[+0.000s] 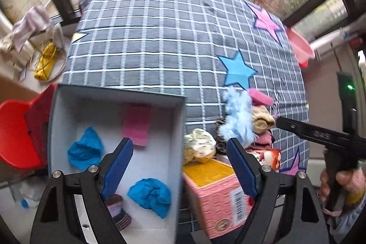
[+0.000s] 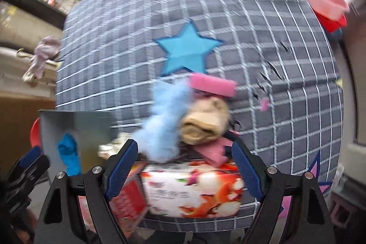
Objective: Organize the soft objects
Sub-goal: 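Move both tools back to the pile of soft items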
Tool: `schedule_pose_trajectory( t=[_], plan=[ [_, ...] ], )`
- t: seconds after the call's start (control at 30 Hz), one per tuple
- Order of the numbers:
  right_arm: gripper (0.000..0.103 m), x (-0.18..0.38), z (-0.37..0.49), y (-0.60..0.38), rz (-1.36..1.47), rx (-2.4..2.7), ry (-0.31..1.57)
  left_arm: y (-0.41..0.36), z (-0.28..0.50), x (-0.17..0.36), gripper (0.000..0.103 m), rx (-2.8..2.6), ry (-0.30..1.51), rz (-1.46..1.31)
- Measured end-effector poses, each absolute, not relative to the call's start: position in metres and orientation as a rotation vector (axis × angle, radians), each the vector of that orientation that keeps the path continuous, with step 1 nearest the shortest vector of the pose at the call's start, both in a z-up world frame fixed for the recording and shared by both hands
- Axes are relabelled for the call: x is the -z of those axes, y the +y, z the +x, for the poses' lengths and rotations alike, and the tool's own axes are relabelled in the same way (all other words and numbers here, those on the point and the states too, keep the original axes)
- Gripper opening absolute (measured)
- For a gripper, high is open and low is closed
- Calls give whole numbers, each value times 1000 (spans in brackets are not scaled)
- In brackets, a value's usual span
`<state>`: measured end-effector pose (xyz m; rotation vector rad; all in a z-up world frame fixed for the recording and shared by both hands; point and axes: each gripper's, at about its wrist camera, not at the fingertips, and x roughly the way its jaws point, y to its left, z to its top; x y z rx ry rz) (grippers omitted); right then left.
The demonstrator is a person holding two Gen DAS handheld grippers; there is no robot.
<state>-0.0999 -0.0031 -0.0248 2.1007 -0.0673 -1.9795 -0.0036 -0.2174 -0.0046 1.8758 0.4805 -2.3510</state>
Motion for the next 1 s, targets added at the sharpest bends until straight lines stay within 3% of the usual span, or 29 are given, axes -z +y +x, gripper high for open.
schedule_pose_trajectory(
  t=[0.33, 0.5, 0.7, 0.87, 1.0],
  plan=[
    [85, 94, -116, 23, 2232, 1876, -211, -148, -58, 32, 86, 2275, 218, 2029],
    [85, 126, -121, 15, 2245, 1793, -143, -123, -80, 51, 86, 2203, 139, 2101],
    [85, 129, -128, 46, 2217, 1900, 26, -91, -108, 83, 86, 2115, 82, 2195],
    [85, 129, -140, 95, 2257, 1971, 9, -76, -126, 121, 86, 2002, 78, 2271],
    [85, 128, -142, 130, 2278, 1964, -118, -74, -132, 142, 86, 1937, 50, 2304]
  ],
)
